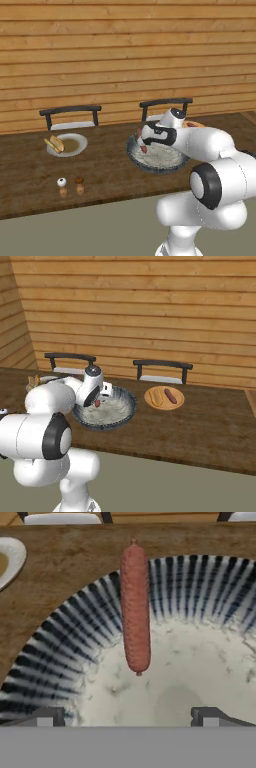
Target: Place one bun and one sausage from the bowl on each plate.
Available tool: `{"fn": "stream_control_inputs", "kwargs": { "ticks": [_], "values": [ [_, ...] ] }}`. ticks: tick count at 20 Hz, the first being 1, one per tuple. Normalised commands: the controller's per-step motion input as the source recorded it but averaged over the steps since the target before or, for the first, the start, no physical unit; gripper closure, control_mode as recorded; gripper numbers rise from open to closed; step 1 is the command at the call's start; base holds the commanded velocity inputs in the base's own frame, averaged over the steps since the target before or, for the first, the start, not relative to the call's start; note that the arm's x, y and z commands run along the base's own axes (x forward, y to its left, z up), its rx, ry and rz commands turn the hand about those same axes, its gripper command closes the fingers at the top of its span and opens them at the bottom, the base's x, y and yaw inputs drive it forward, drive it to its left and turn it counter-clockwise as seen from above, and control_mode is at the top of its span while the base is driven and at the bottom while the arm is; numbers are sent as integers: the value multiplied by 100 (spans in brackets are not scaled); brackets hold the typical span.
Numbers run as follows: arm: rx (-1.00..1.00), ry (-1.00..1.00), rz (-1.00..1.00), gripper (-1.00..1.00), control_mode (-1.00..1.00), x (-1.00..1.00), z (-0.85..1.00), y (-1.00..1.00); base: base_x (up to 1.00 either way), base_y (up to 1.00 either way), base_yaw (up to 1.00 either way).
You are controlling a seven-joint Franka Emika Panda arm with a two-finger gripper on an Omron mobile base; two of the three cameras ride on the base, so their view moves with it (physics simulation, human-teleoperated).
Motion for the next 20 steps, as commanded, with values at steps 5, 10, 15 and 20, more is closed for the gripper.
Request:
{"fn": "stream_control_inputs", "kwargs": {
  "ticks": [5,10,15,20],
  "values": [
    [0,-6,0,-100,-100,28,-20,0,0,0,0],
    [0,-1,4,-100,-100,28,-13,0,0,0,0],
    [0,1,4,-100,-100,30,-2,2,0,0,0],
    [0,7,3,-100,-100,24,-19,0,0,0,0]
  ]
}}
